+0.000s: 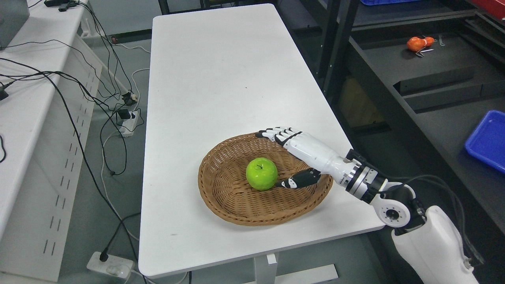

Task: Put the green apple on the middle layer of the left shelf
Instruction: 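Lower the right hand onto the green apple and close fingers around it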

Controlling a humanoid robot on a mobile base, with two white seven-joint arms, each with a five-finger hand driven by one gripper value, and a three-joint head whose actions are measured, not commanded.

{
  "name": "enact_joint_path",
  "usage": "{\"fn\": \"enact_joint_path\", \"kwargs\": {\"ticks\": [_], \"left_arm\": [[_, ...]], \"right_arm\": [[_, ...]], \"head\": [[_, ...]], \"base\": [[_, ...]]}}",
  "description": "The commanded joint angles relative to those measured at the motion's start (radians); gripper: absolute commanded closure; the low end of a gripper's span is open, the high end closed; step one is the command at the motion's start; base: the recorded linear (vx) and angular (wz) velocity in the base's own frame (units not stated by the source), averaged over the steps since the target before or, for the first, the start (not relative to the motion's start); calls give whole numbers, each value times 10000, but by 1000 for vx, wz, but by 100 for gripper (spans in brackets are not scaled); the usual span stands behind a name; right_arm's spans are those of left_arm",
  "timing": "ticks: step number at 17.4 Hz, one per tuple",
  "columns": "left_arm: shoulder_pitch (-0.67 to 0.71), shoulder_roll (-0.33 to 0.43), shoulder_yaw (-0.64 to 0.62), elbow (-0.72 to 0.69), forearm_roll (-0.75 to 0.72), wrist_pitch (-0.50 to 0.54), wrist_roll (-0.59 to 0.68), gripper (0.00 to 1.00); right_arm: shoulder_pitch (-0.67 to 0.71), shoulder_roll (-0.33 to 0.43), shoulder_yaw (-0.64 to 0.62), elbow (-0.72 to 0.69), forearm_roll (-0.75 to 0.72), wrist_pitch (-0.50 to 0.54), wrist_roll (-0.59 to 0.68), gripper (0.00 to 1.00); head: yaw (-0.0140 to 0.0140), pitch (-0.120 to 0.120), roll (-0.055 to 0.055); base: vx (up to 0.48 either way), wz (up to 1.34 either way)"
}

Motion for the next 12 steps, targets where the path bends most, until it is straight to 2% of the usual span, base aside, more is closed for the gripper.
{"fn": "enact_joint_path", "kwargs": {"ticks": [1,5,12], "left_arm": [[1,175,0,-5,0,3,4,0],[1,175,0,-5,0,3,4,0],[1,175,0,10,0,3,4,0]], "right_arm": [[-455,-911,2709,84,1204,-72,63,0],[-609,-972,3017,391,1434,-134,507,0],[-885,-1064,2818,668,1343,-42,677,0]], "head": [[0,0,0],[0,0,0],[0,0,0]], "base": [[113,70],[96,71],[44,34]]}}
